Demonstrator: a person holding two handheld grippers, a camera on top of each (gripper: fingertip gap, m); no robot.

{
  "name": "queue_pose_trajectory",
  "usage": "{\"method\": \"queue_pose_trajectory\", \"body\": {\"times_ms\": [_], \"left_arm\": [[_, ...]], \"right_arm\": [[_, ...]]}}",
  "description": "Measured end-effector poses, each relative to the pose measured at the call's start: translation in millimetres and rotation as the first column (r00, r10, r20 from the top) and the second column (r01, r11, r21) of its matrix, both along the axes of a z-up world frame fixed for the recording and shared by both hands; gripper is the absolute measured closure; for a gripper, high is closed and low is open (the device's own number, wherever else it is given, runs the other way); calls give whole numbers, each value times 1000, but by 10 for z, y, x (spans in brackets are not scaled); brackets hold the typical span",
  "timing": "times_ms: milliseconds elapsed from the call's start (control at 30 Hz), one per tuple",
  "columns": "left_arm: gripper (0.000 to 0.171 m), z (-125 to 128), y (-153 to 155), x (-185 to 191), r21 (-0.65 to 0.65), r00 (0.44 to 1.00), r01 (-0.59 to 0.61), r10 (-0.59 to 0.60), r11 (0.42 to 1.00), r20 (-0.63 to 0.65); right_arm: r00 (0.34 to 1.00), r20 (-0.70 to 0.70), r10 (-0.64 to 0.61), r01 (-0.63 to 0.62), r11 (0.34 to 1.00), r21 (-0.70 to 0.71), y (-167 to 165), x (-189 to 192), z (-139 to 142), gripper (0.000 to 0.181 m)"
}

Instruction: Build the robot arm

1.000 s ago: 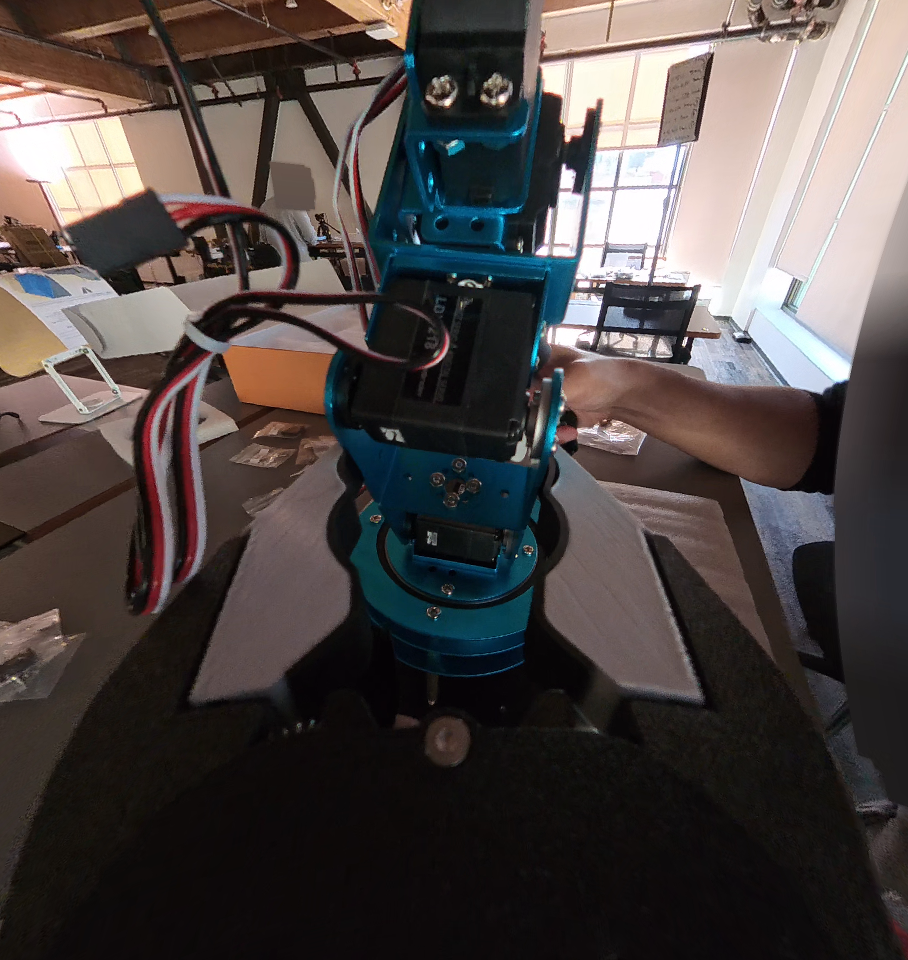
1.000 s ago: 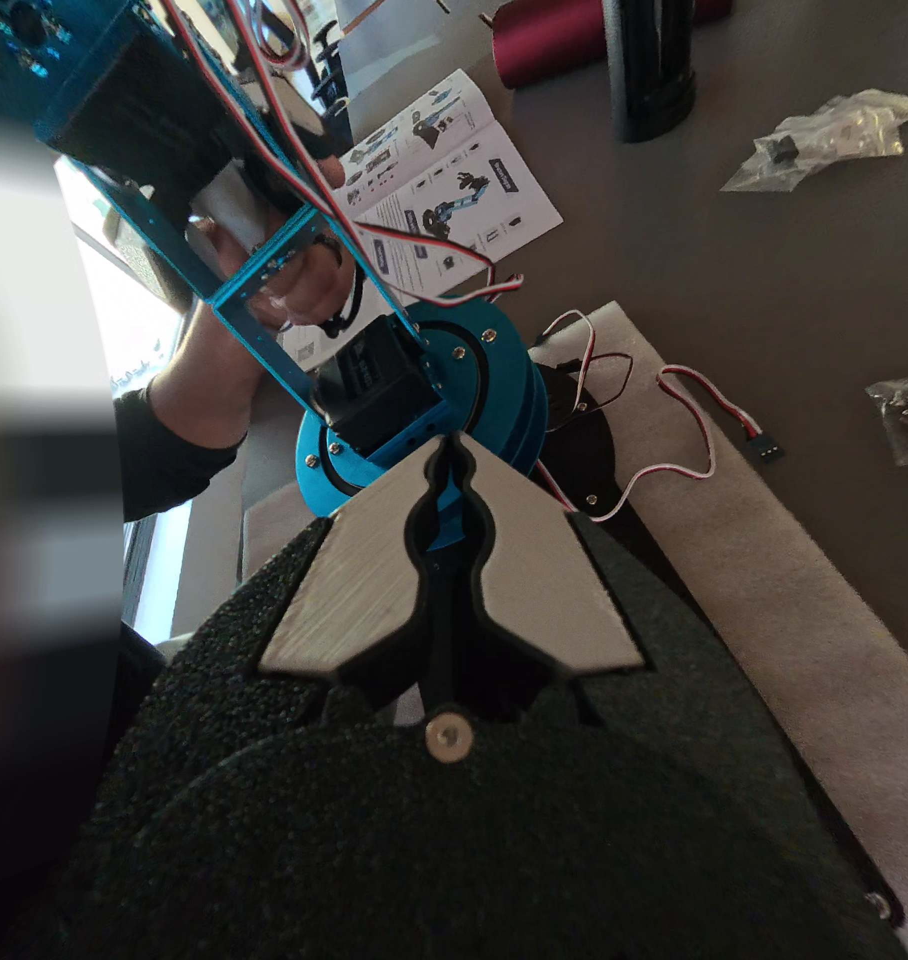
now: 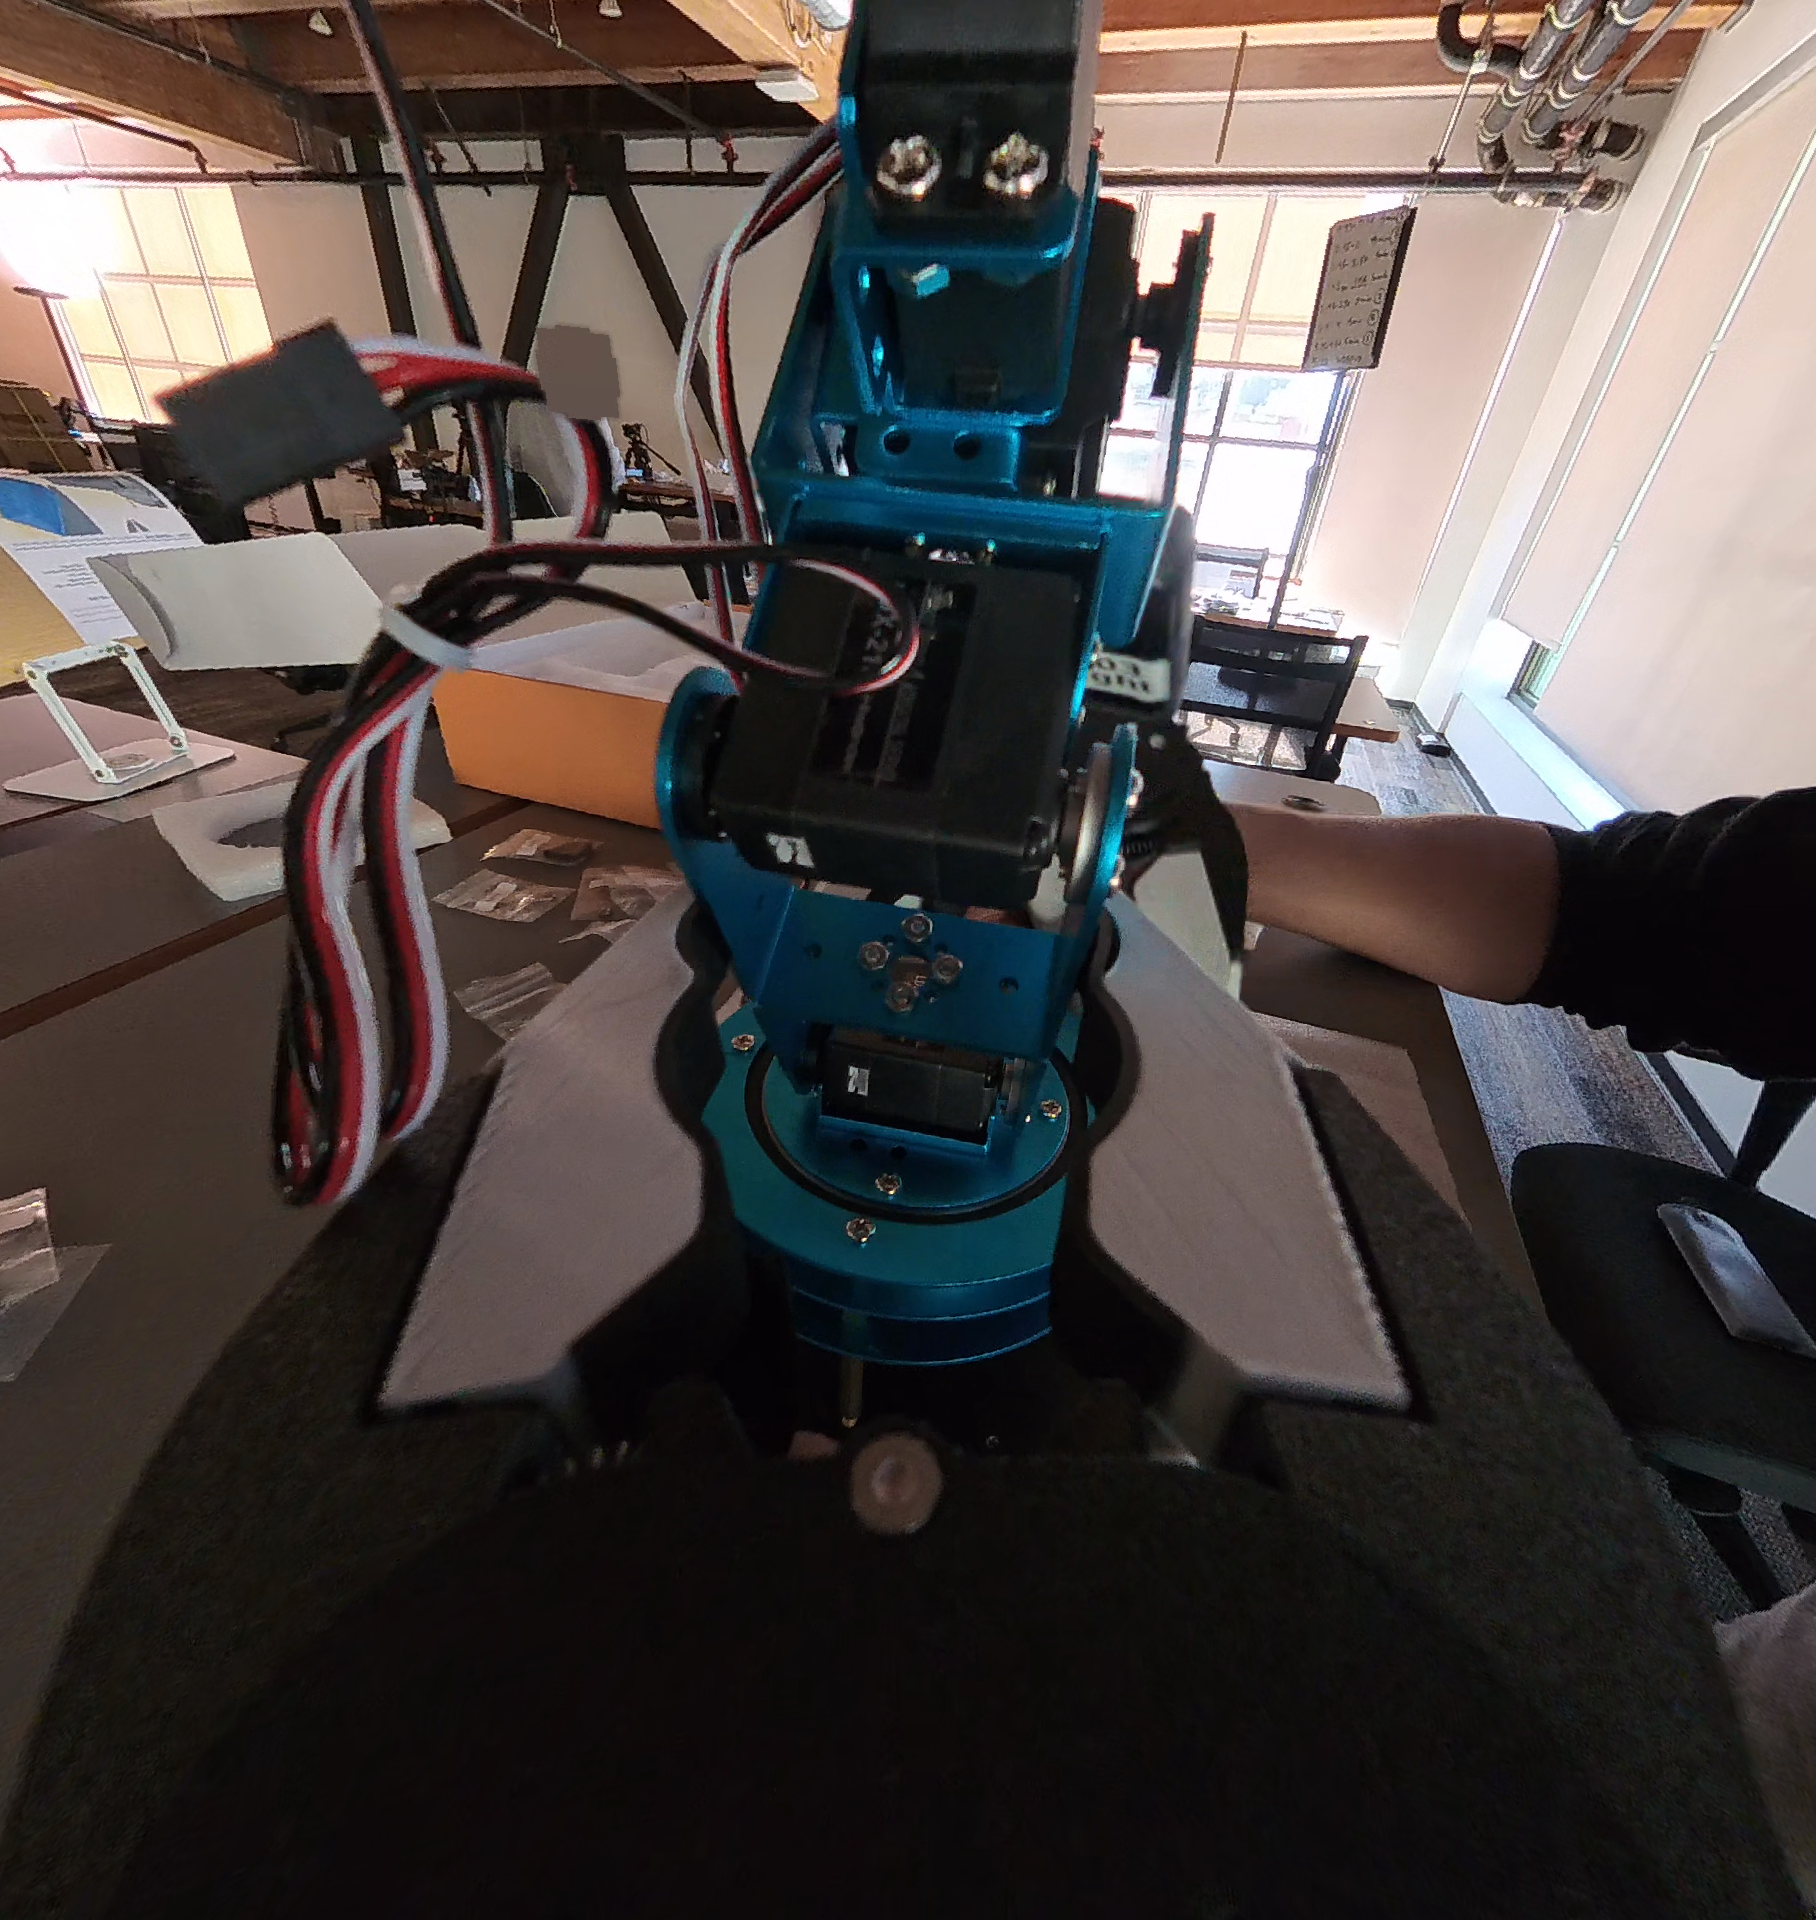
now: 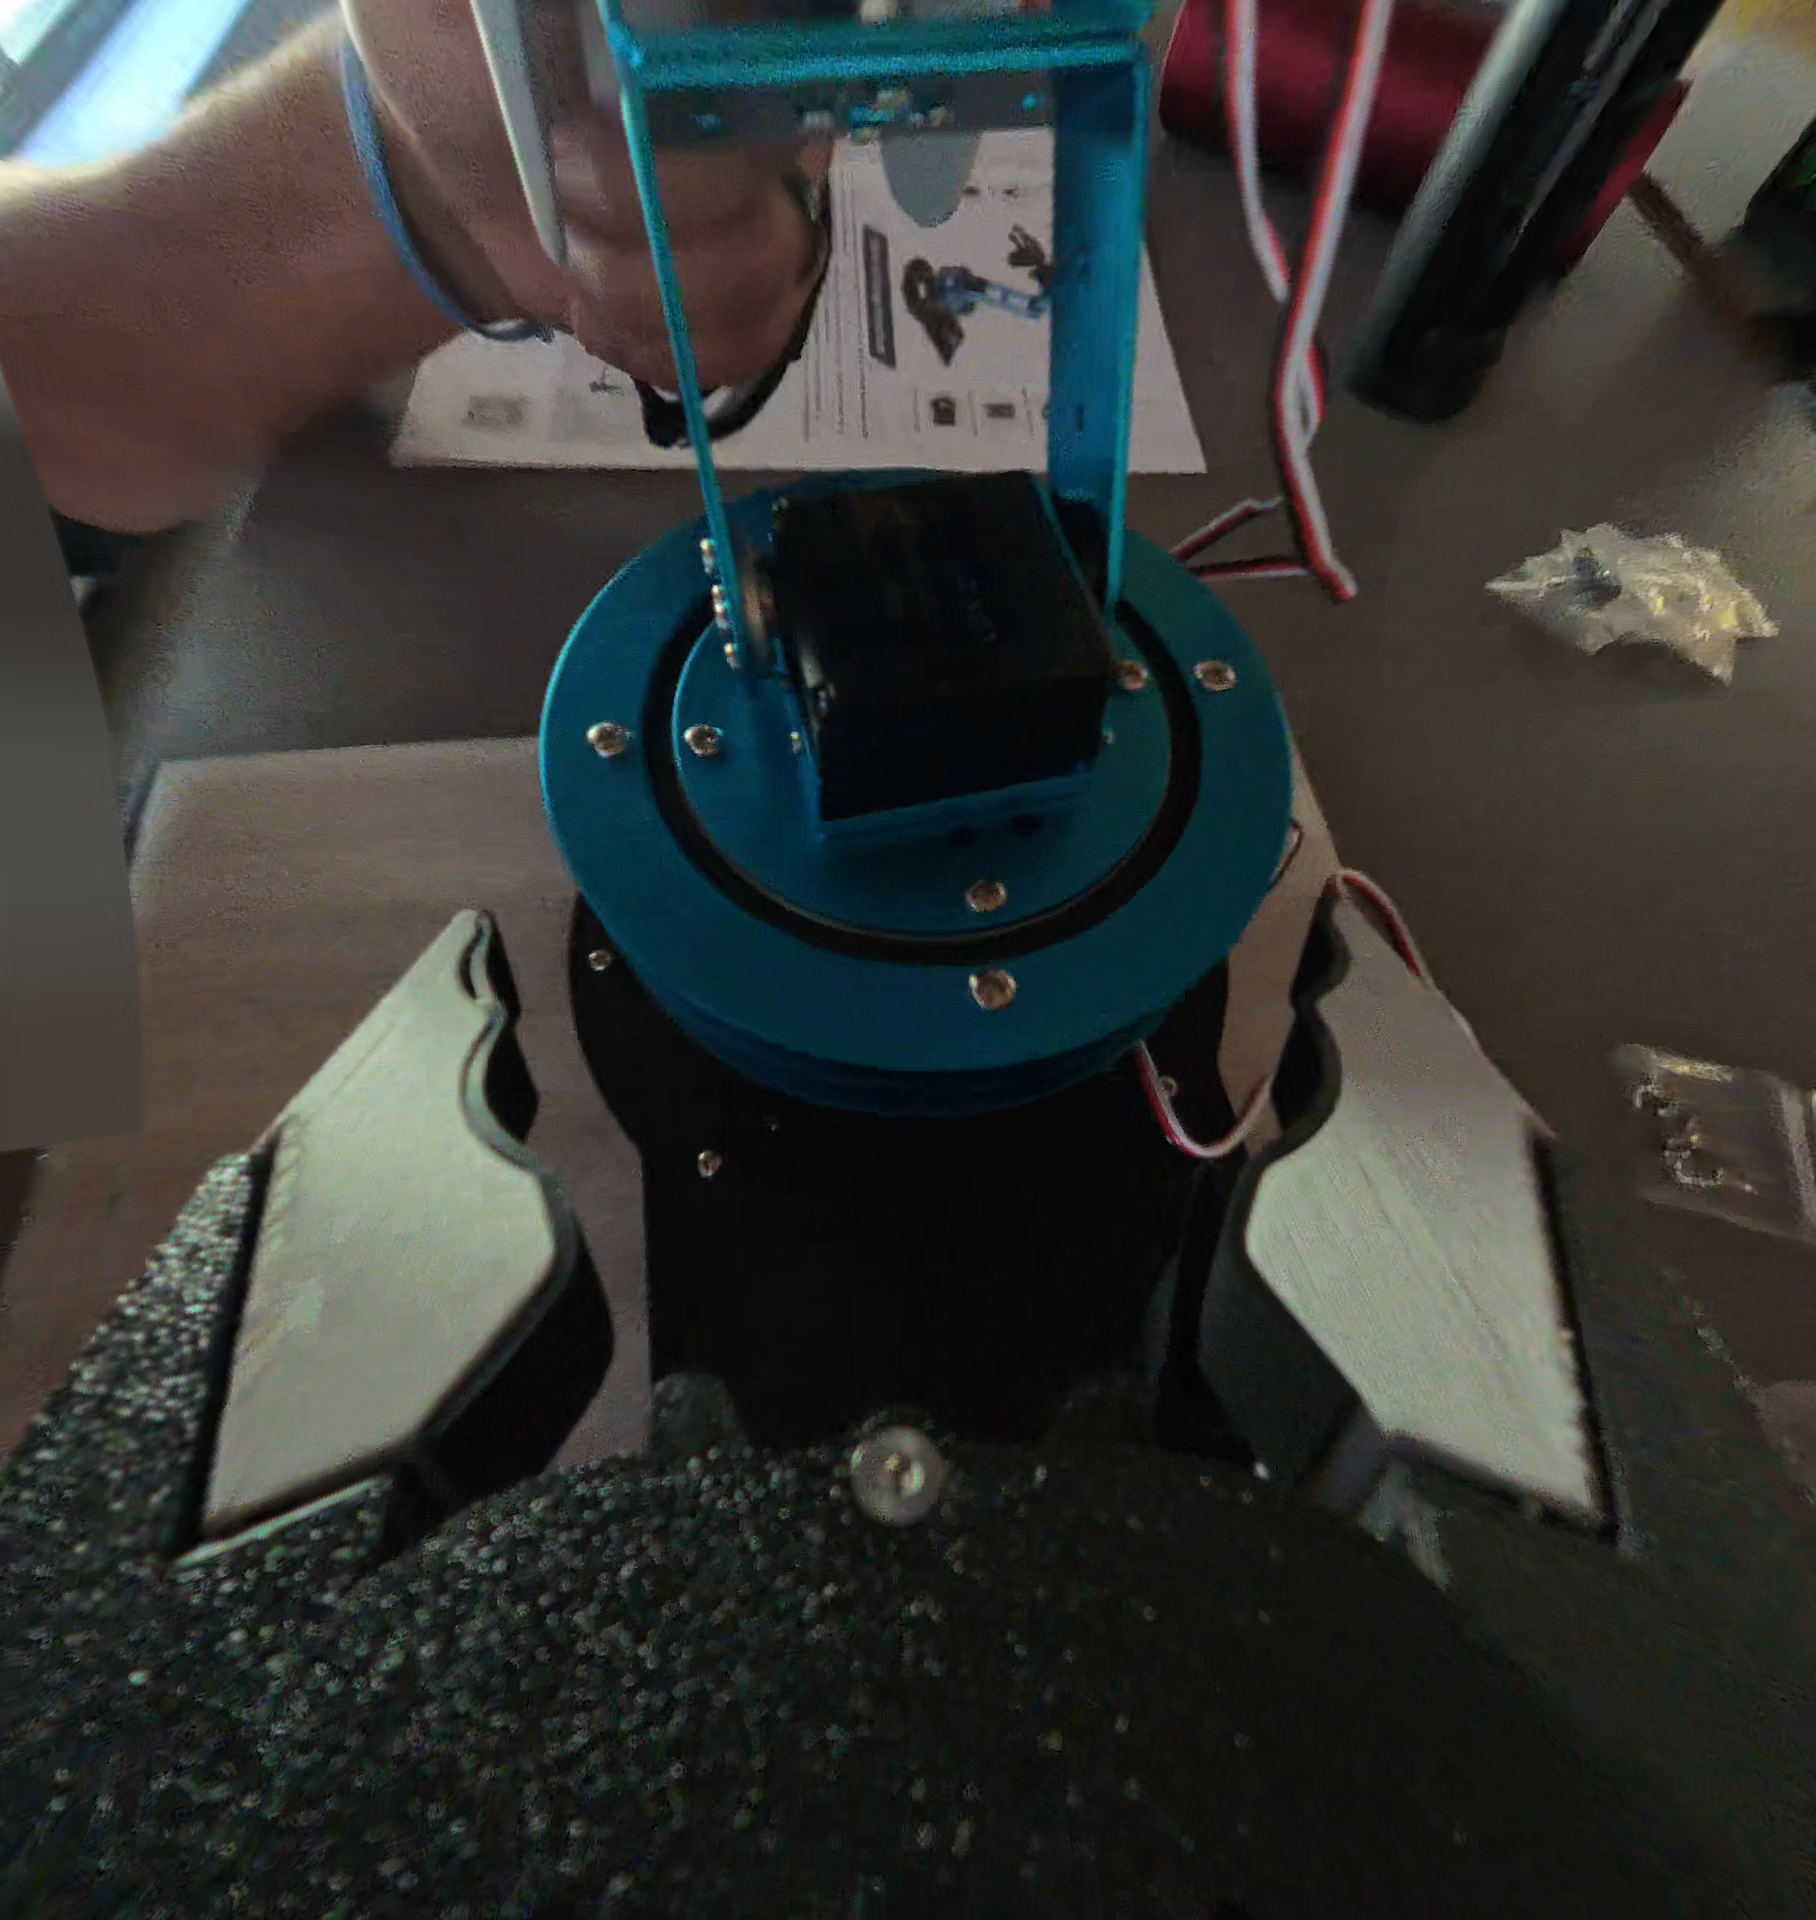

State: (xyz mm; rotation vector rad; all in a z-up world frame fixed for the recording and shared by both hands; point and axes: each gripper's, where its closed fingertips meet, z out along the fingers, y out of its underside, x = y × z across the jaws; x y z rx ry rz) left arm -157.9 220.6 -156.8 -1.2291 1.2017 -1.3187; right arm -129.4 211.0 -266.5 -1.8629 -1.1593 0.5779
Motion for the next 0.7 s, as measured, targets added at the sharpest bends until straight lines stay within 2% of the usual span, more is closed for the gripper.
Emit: {"method": "queue_pose_trajectory", "body": {"times_ms": [133,233,400,700], "left_arm": [[105,-1,-15,0,6,1000,5,-5,1000,-8],[105,-3,-12,2,5,1000,2,-2,1000,-7],[105,-10,111,29,-49,999,-45,44,998,-14],[105,-25,102,15,-28,999,-46,46,999,-14]], "right_arm": [[999,44,-13,12,1000,16,82,-53,-101,50],[998,59,-17,18,1000,-12,72,-51,-110,52],[1000,3,22,-21,994,-105,96,-58,-113,51],[999,-24,35,-36,996,-76,82,-74,-113,51]]}}
